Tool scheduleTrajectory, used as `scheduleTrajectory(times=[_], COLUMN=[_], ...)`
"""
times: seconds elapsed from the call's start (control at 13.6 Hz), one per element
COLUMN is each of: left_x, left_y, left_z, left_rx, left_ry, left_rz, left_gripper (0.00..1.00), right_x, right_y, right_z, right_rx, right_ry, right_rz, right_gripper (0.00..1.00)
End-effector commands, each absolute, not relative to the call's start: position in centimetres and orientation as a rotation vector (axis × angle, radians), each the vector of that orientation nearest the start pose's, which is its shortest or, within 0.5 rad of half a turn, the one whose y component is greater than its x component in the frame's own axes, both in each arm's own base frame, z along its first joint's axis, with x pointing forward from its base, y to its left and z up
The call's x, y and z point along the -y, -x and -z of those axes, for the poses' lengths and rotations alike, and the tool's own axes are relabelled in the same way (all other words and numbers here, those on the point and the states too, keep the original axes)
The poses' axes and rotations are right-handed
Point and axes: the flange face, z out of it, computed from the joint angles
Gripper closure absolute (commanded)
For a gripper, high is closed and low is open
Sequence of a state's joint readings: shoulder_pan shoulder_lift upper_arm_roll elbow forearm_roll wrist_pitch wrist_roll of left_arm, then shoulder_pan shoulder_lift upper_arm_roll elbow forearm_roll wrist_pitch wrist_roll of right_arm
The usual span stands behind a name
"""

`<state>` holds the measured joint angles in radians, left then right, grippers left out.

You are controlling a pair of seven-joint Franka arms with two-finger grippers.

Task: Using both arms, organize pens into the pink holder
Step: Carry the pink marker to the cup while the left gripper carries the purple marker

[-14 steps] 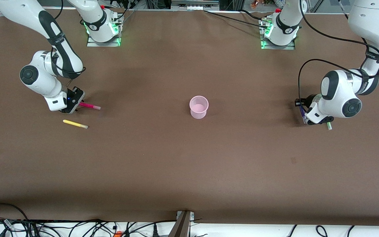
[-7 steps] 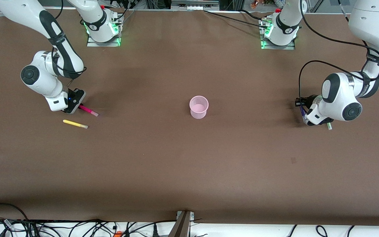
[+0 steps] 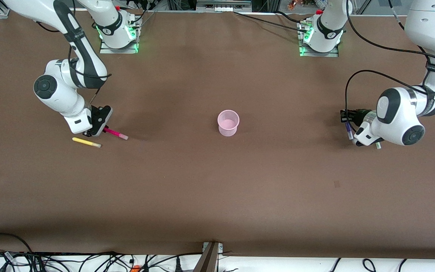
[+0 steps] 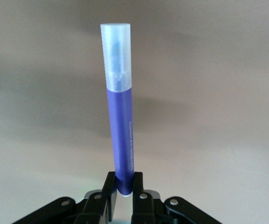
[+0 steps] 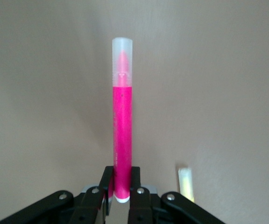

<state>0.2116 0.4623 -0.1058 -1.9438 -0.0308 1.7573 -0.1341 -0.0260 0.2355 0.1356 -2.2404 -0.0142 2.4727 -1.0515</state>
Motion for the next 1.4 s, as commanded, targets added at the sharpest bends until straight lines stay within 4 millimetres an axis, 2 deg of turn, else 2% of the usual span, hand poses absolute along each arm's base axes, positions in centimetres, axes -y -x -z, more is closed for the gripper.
scheduleTrajectory(times=[0.0, 0.15, 0.22, 0.29, 0.51, 0.74, 0.96, 1.18, 1.32], left_x=[-5.6, -5.9, -6.5, -6.8, -7.4, -7.7, -7.8, -8.6, -8.1], left_y=[-54.9, -54.8, -54.8, -54.9, -55.4, -55.2, -55.2, -55.2, -55.1], left_z=[-21.1, -21.5, -21.9, -22.7, -24.5, -25.3, -26.9, -28.5, -29.4], left_rx=[0.406, 0.441, 0.475, 0.494, 0.587, 0.656, 0.613, 0.719, 0.721], left_ry=[3.024, 3.053, 3.067, 3.072, 3.128, 3.176, 3.223, 3.292, 3.313], left_rz=[-1.08, -1.117, -1.138, -1.178, -1.296, -1.39, -1.508, -1.646, -1.743], left_gripper=[1.0, 1.0, 1.0, 1.0, 1.0, 1.0, 1.0, 1.0, 1.0], right_x=[-10.3, -13.5, -15.7, -18.7, -27.4, -36.0, -43.1, -48.0, -49.8], right_y=[-56.6, -57.1, -57.0, -56.8, -54.8, -52.3, -50.6, -48.9, -47.6], right_z=[-31.6, -34.6, -36.1, -37.5, -39.7, -39.3, -37.8, -35.8, -35.6], right_rx=[1.632, 1.611, 1.604, 1.622, 1.616, 1.71, 1.755, 1.741, 1.765], right_ry=[2.636, 2.692, 2.723, 2.746, 2.89, 2.925, 2.962, 3.056, 3.102], right_rz=[-0.087, -0.176, -0.238, -0.279, -0.348, -0.342, -0.34, -0.273, -0.21], right_gripper=[1.0, 1.0, 1.0, 1.0, 1.0, 1.0, 1.0, 1.0, 1.0])
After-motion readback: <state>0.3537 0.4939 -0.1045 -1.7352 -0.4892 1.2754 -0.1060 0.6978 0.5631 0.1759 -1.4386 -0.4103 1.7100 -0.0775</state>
